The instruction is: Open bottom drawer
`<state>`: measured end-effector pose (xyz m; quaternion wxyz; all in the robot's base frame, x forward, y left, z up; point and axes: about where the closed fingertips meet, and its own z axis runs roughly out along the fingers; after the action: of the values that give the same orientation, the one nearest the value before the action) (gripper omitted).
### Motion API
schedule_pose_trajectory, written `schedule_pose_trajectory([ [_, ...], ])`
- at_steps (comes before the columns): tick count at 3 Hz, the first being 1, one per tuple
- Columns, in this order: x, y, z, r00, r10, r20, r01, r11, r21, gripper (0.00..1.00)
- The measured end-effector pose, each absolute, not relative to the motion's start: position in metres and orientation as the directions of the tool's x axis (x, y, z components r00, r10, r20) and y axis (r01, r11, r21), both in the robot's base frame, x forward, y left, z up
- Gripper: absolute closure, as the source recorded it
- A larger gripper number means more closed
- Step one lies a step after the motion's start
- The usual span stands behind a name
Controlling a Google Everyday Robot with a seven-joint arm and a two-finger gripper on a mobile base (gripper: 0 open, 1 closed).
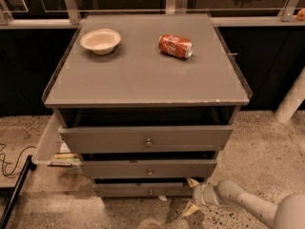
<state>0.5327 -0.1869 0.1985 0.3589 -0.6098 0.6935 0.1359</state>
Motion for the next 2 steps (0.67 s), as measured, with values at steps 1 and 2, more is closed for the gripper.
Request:
schedule_pose_trajectory([
  [1, 0.533, -0.187, 0.198, 0.002, -0.748, -0.664, -0.943, 0.219, -0.249, 0.0],
  [2, 0.543, -0.176, 0.193, 0.042, -0.746, -0.664, -0.942, 0.192, -0.274, 0.0],
])
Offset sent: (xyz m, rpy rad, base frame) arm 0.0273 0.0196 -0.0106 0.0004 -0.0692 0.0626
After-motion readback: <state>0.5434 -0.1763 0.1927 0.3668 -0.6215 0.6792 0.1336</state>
